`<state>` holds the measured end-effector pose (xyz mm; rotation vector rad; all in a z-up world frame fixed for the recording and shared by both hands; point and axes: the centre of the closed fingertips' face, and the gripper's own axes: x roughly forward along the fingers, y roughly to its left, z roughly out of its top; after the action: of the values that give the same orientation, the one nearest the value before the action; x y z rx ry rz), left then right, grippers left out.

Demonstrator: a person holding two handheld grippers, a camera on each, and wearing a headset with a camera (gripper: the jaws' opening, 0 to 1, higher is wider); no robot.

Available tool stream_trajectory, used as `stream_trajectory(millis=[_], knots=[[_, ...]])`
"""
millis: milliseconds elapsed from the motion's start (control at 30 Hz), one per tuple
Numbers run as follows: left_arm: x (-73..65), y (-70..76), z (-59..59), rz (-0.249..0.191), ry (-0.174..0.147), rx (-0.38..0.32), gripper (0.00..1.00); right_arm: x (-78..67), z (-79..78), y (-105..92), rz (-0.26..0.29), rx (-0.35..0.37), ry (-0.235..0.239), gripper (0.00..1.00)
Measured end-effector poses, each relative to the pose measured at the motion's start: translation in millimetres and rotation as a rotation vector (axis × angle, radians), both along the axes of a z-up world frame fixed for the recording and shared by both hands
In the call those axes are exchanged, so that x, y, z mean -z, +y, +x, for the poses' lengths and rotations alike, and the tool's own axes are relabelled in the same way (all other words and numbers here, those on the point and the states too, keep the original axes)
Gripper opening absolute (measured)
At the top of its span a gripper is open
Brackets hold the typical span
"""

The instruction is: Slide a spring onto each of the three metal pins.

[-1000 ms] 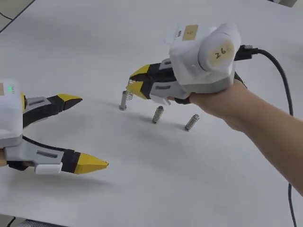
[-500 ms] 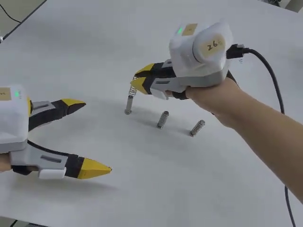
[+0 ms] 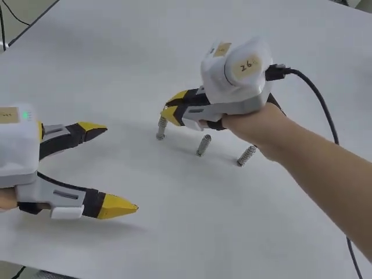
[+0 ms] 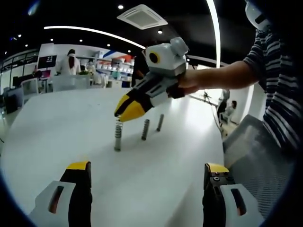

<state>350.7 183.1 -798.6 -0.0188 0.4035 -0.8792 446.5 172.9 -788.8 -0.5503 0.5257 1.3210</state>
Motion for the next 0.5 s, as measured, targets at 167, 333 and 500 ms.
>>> stream_trajectory(millis=[167,333,500], knots=[[1.0,-0.8,-0.5,0.003,0.001,0.002,0.95,14.5,-6.6,0.0,-0.033,-0.001,0.011,0.07],[1.1,-0.8,0.5,0.005,-0.001,-0.002,0.95,26.2,-9.9,-2.1,-0.059,-0.001,0.019,0.07],[2.2,-2.0,0.1,0.005,0.001,0.001,0.94,27.6,-11.5,-0.3,-0.041,0.020,0.033,0.07]])
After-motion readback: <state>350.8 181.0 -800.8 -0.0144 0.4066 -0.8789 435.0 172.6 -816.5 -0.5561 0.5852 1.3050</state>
